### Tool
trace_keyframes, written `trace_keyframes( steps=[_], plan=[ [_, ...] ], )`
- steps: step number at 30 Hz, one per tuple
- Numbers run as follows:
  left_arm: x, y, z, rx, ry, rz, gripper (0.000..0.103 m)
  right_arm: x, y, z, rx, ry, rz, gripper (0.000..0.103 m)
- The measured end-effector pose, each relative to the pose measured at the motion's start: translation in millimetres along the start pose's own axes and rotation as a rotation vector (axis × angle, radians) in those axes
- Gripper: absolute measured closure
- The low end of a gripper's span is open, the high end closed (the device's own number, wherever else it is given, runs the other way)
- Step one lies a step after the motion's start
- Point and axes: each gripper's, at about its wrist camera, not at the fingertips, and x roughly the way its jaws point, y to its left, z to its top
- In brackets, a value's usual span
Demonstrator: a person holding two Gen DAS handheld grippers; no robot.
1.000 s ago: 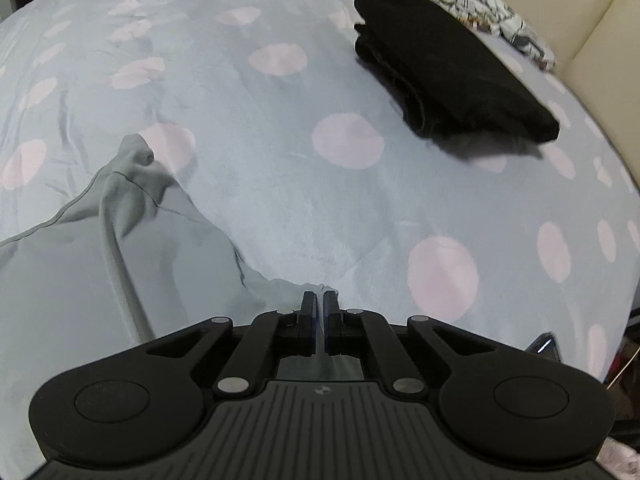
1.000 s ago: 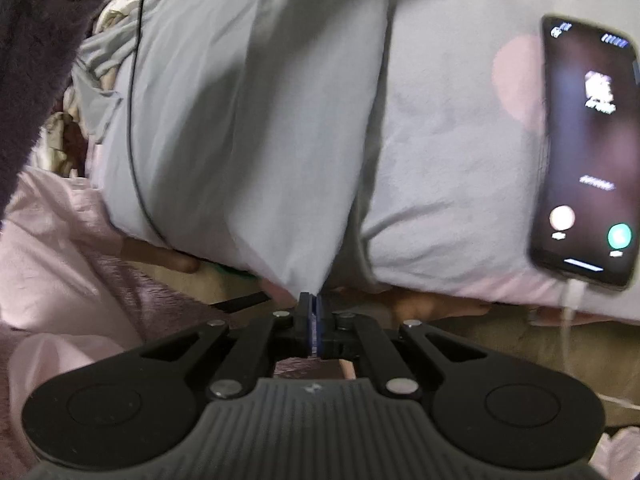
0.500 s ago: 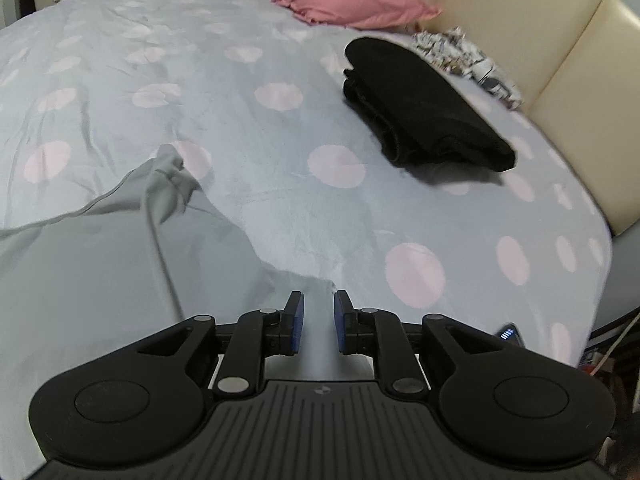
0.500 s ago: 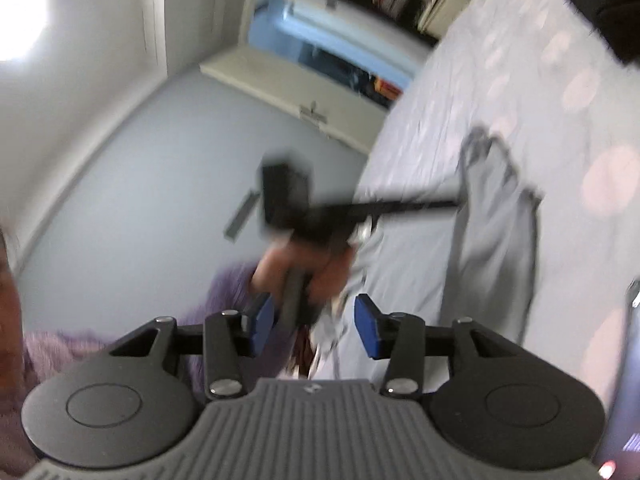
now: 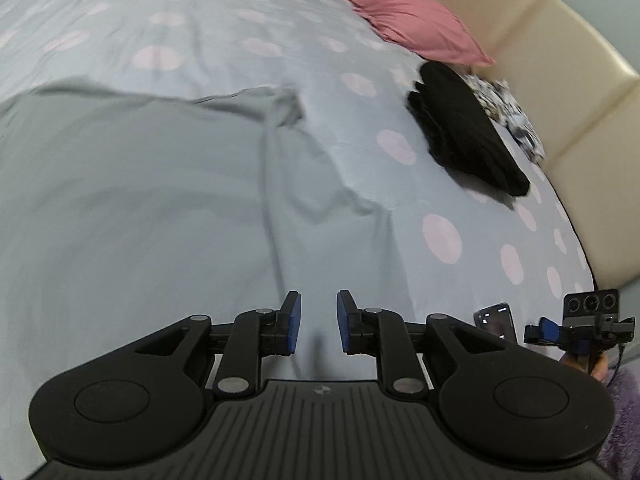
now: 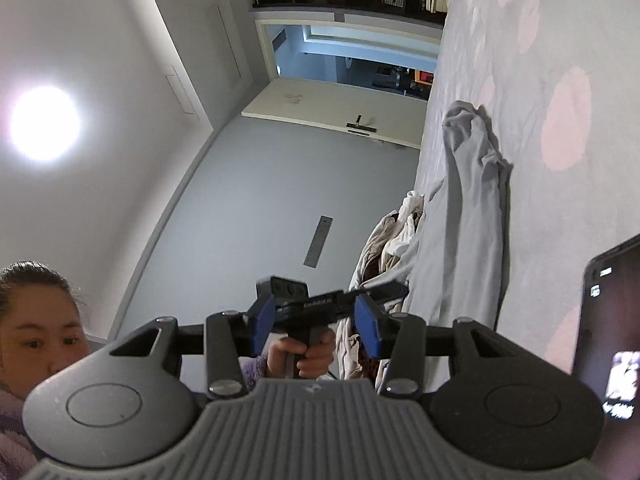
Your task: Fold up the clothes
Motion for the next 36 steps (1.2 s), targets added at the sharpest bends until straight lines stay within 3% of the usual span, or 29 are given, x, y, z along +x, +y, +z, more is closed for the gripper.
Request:
trace_keyframes(
  steps=[4,8,11,13,17,23,31,36],
  plan=[
    [-6,13,-12,-0.065,-0.005,0.011,0.087,2,-2,2,0.005,-0.029,0.049,0.054],
    [-6,19,-18,-0.082,0.002,0.033,0.087,1,2,3,0.004,-0.014,0.018,0.054],
    [-5,19,-19,-0.087,0.006,0.038,0.087,2,13,6,-0.011,-0.055,0.101,0.051],
    [-5,17,-19,-0.085,-0.001,0.031,0.087,3,11,5,-0.005,-0.057,0.105,0.051],
    [-5,13,-21,-0.080,-0.003,0.021,0.085,2,-14,-1,0.060,-0.049,0.004,0.050],
    [-10,11,-23,-0.075,-0.008,0.018,0.085,0,-12,-1,0.047,-0.091,0.034,0.050],
    [-10,6,-24,-0.063,0.006,0.024,0.085,11,-23,5,0.041,-0.073,-0.077,0.054],
    [-14,3,-24,-0.049,-0.005,0.027,0.085,15,-12,8,0.020,-0.063,0.030,0.053]
  ],
)
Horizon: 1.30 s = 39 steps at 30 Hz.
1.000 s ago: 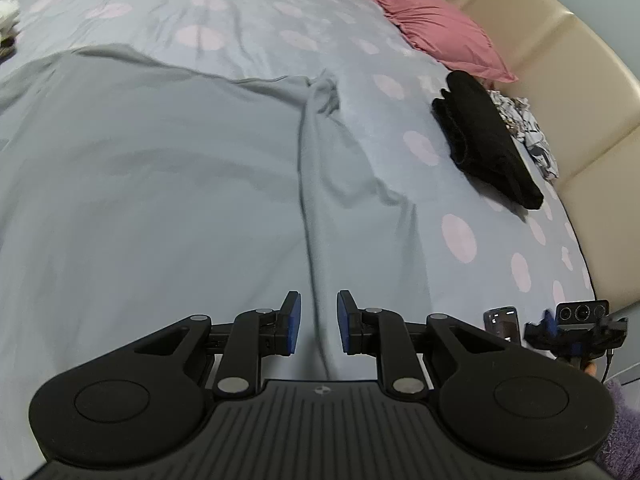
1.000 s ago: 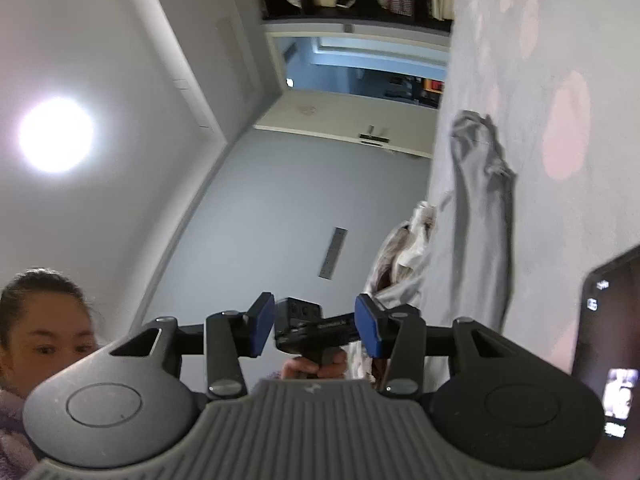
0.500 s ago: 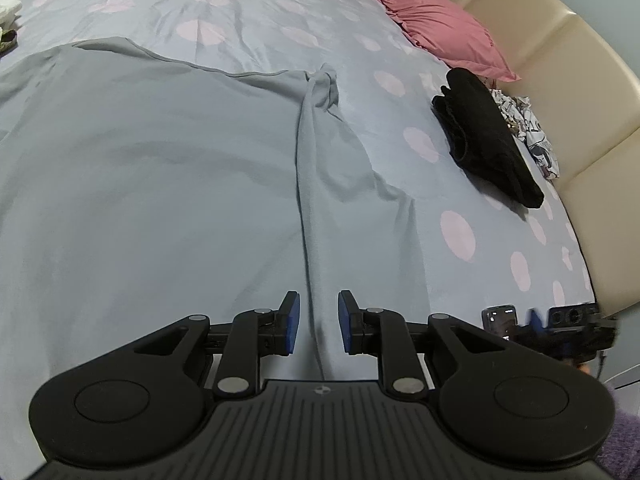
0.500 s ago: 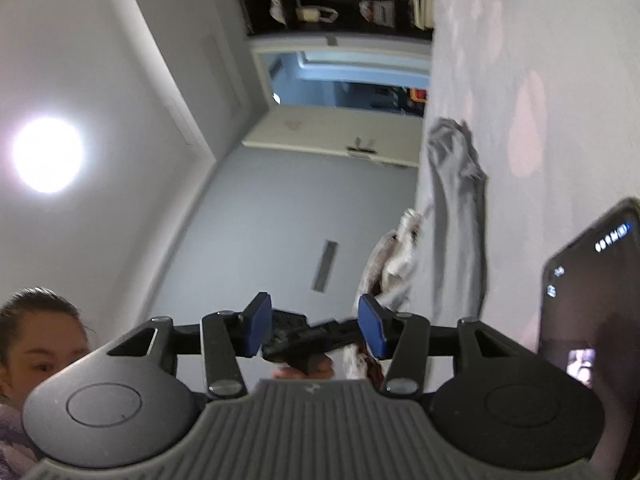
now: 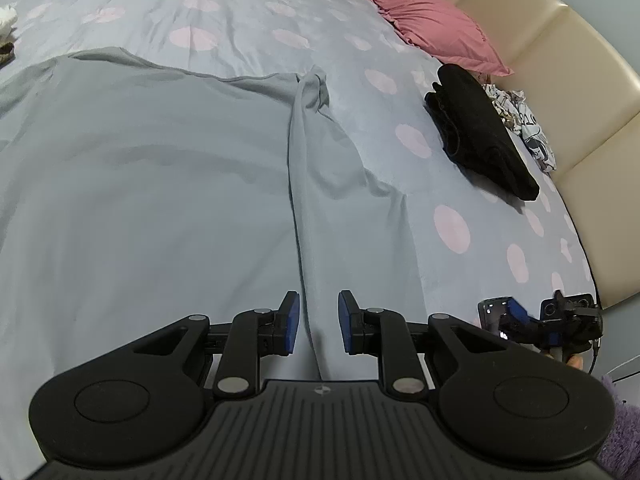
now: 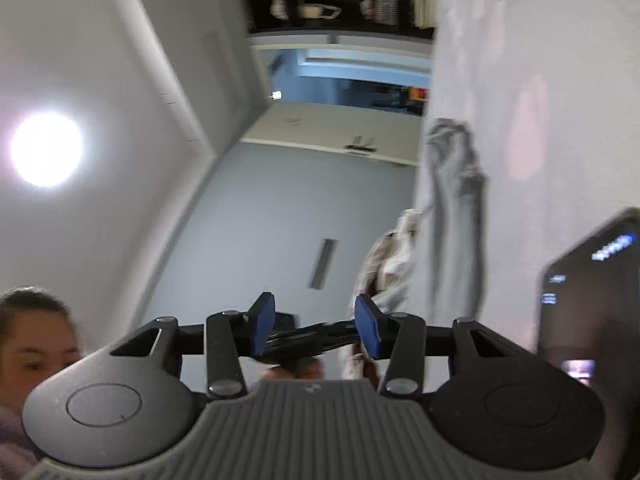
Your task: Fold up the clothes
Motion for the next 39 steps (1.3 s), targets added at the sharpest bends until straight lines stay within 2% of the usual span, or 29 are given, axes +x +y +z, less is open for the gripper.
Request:
trace_keyframes(
  steps=[5,9,14,20,24,26,31,35,39],
  plan=[
    [-3,1,-1,-0.003,-0.003,0.009,0.085,-10,13,2,-0.035,-0.027,0.026,0.052],
    [-3,2,-2,-0.003,0.001,0.007,0.085,-18,4,1,-0.001,-0.065,0.023,0.051],
    [-2,2,-4,0.004,0.009,0.007,0.085,-21,-1,-1,0.024,-0.060,-0.007,0.051],
    [-5,3,-3,-0.001,0.001,0.013,0.085,-9,2,-3,0.019,-0.028,0.042,0.051],
    [-4,4,-4,-0.005,0.002,0.020,0.082,-12,-13,-4,0.043,-0.023,-0.091,0.054],
    [-3,5,-4,-0.011,0.005,0.023,0.081,-13,-12,-4,0.038,-0.033,-0.089,0.054],
    [-5,4,-4,0.000,0.000,0.016,0.081,-9,-5,-5,0.032,-0.027,-0.019,0.054],
    [-6,4,-4,-0.003,-0.002,0.017,0.081,-9,-13,-5,0.040,-0.031,-0.127,0.055],
    [-6,5,-5,-0.005,0.001,0.017,0.081,-10,0,-5,0.018,-0.038,-0.057,0.055]
  ],
)
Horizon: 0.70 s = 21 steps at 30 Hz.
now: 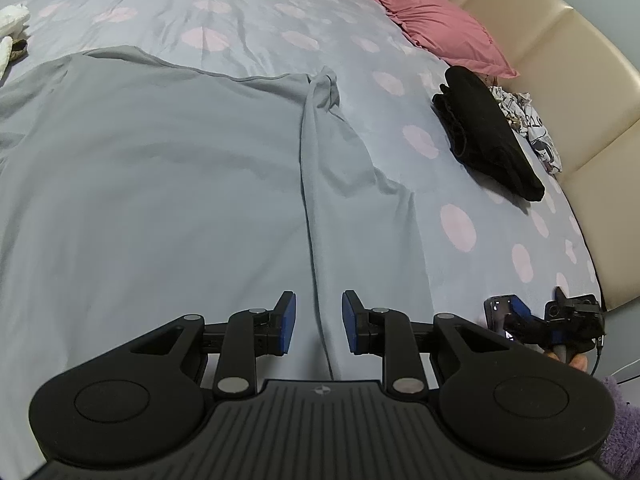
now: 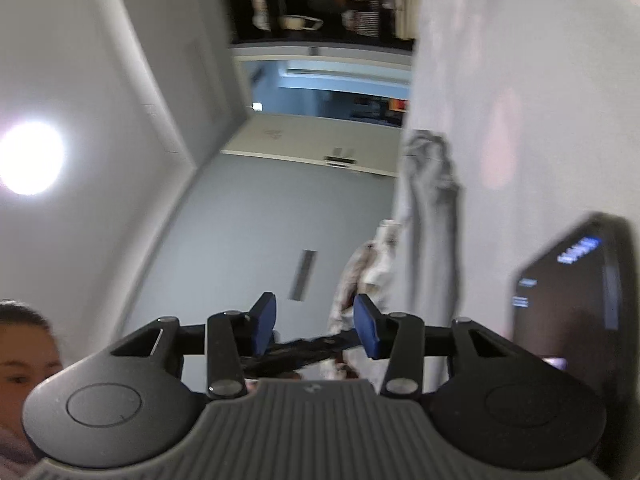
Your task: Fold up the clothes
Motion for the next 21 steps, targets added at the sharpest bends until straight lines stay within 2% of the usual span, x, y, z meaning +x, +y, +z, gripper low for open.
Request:
trace_keyframes(
  steps=[5,12,14,17,21],
  plan=[
    [-1,2,-1,-0.001,-0.001,0.003,0.081,-1,17,3,-0.035,-0.005,0.065,0.054],
    [-4,3,-1,0.001,-0.017,-0.001,0.081,15,54,10,-0.117,-0.011,0.076,0.042],
    [-6,5,-2,0.005,-0.021,-0.003,0.081,25,64,7,-0.143,0.008,0.058,0.040],
    [-11,10,-6,0.001,-0.024,0.001,0.081,49,79,3,-0.184,0.041,-0.014,0.031],
    [-24,23,-11,-0.001,-0.035,0.018,0.081,85,101,-15,-0.269,0.127,-0.139,0.031]
  ],
)
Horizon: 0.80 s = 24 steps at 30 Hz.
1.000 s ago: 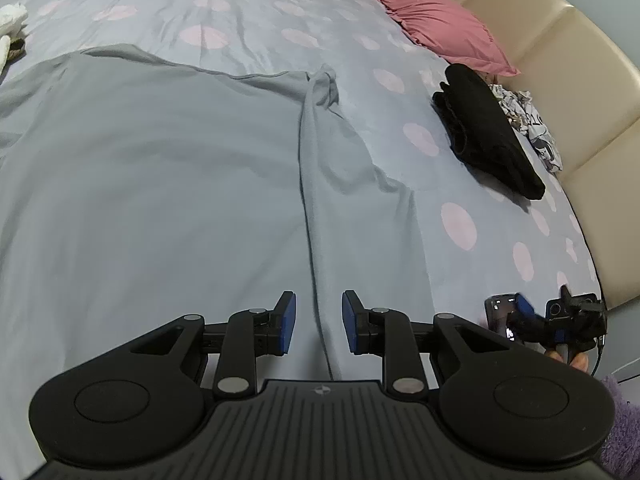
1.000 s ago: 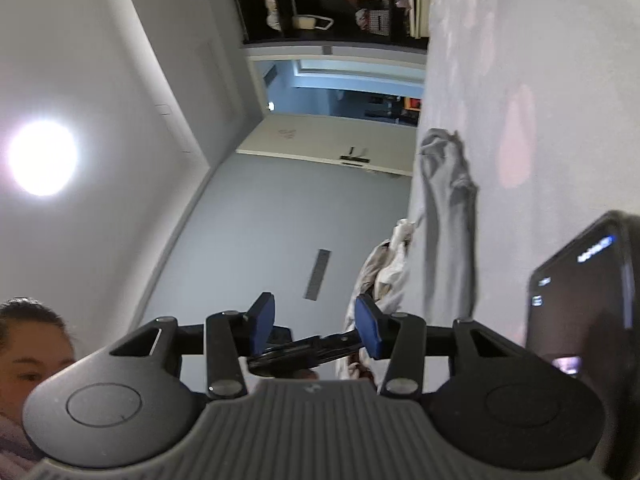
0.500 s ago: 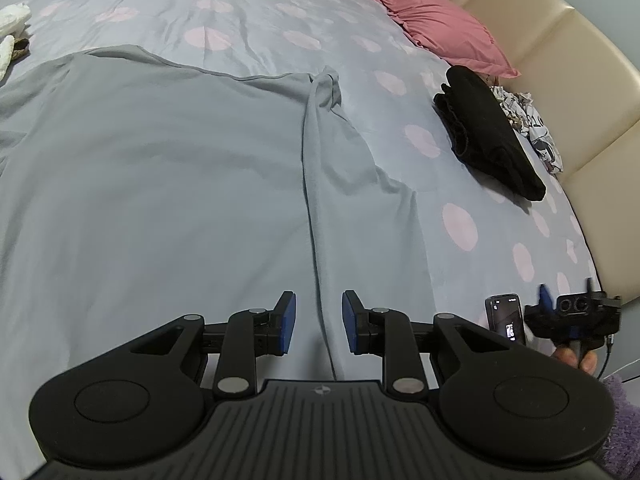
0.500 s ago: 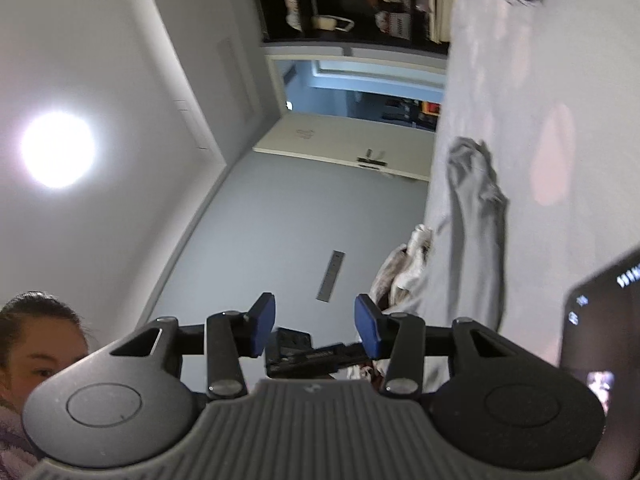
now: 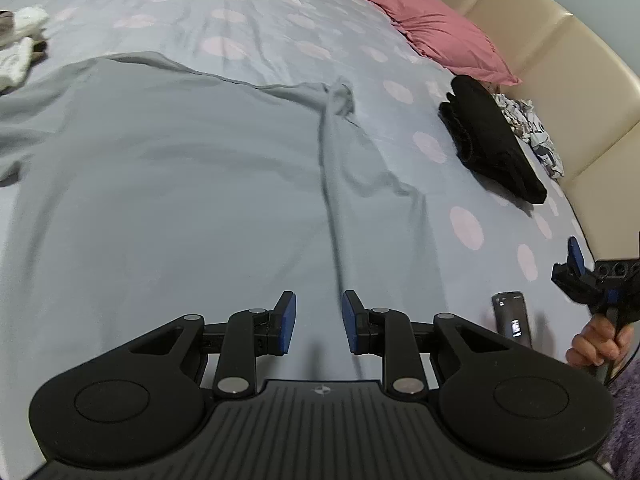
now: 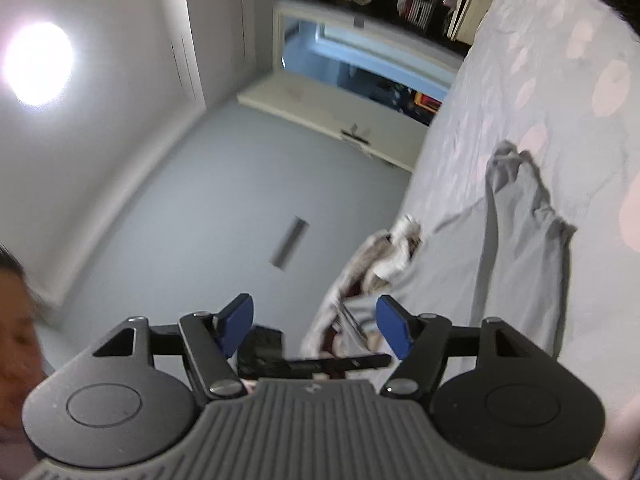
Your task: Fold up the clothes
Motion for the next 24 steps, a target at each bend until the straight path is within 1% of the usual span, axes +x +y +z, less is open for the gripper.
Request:
trace_keyframes(
  steps=[3,5,7,11,13,15,18,21,23,24],
  plan=[
    [-13,16,-3,-0.017,-0.010,0.009,0.081,28,21,-16,-0.057,0.095,-0.131,0.031],
    [-23,28,-6,-0.029,-0.020,0.015,0.081,47,31,-30,-0.077,0.163,-0.200,0.031],
    [-32,38,-9,-0.038,-0.025,0.019,0.081,63,42,-47,-0.099,0.226,-0.287,0.032],
    [-49,53,-13,-0.037,-0.025,0.023,0.081,89,60,-82,-0.137,0.314,-0.438,0.034],
    [-58,60,-15,-0.040,-0.030,0.020,0.080,99,63,-103,-0.135,0.330,-0.520,0.035],
    [-66,69,-16,-0.061,-0.029,0.017,0.078,111,64,-120,-0.151,0.349,-0.638,0.035],
    [-76,83,-17,-0.090,-0.030,0.049,0.078,128,61,-140,-0.149,0.360,-0.778,0.035],
    [-88,97,-21,-0.102,-0.036,0.112,0.078,150,57,-152,-0.117,0.373,-0.857,0.035],
    [-97,107,-26,-0.111,-0.037,0.135,0.078,167,58,-159,-0.137,0.397,-0.886,0.035],
    [-102,112,-29,-0.117,-0.037,0.147,0.078,175,59,-161,-0.152,0.406,-0.886,0.035]
  ],
)
